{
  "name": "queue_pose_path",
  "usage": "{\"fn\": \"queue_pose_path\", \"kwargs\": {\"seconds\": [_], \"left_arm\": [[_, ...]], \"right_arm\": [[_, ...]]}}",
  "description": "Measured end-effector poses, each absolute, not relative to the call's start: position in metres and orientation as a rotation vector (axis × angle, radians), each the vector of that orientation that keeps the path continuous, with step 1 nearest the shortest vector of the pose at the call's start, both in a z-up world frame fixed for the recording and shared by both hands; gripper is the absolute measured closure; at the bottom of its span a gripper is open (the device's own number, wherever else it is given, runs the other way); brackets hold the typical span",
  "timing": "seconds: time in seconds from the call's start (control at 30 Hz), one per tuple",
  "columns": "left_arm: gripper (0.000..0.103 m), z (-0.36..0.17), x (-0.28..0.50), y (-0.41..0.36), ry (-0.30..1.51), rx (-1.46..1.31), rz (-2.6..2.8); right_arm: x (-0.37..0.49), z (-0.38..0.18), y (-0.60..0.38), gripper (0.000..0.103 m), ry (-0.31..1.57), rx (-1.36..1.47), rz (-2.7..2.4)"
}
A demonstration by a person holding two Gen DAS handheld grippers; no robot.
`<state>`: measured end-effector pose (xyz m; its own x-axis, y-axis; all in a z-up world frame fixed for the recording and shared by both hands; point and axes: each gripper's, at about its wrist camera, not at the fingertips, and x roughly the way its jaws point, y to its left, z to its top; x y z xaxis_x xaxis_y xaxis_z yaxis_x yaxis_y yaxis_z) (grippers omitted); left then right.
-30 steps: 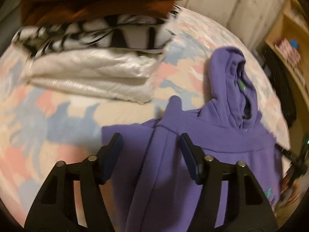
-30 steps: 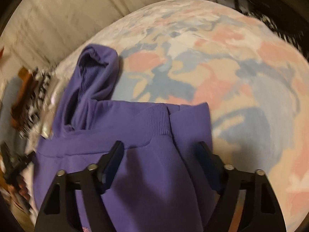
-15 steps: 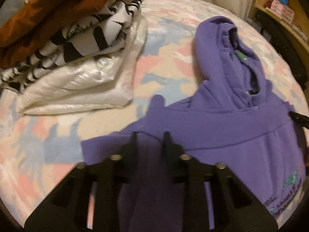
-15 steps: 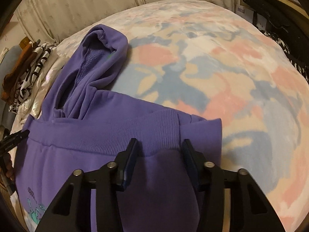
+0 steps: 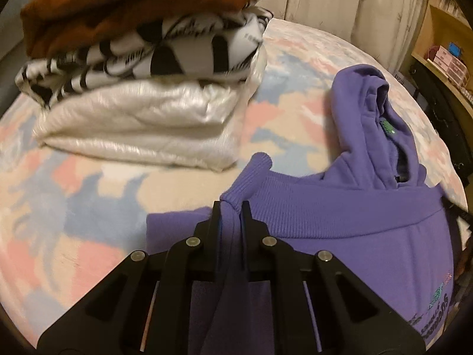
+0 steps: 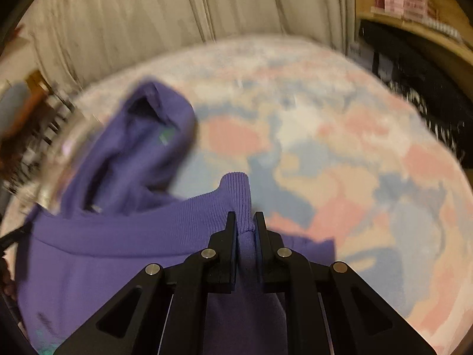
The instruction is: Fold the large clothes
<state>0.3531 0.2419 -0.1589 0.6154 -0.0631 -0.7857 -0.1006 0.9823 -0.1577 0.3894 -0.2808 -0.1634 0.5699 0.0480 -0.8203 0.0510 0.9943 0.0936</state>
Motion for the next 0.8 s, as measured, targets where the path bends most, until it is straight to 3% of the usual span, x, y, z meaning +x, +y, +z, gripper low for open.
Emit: {"fn": "queue_pose_path", "kwargs": {"seconds": [0.13,0.27,0.33,0.47,0.53,0.57,0.6,0.8], "left_arm": [[0.091,-0.155,0.35,0.248,0.908,-0.233,-0.007],[0.069,-0.139,0.342,0.24,0.883,-0.162,0.036],[0.069,-0.123,0.331,0.236,0.833,-0.144,0.039],[0.069,-0.102,0.321,0.229,0.769,-0.153,0.043],[0.072,-0.107,0.33,0.218,0.8,-0.125,0.019],[0.083,-0.114,0.337,0.211,0.826,-0.098,0.019],[0.088,-0.12,0.342,0.207,0.845,-0.081,0.023],[0.096,-0.158,0.374,0.222,0.942,-0.142,0.07]], "right_arm": [[0.388,-0.168,-0.284,0.091,0.977,0.162,0.01],[0.377,-0.146,-0.281,0.077,0.965,0.168,0.022],[0.367,-0.131,-0.272,0.066,0.926,0.15,0.04],[0.361,-0.116,-0.241,0.066,0.895,0.126,0.123],[0.364,-0.119,-0.221,0.066,0.911,0.106,0.163],[0.366,-0.123,-0.209,0.066,0.917,0.083,0.166],[0.369,-0.129,-0.2,0.067,0.926,0.069,0.168],[0.383,-0.157,-0.216,0.072,0.921,0.032,0.011]]}}
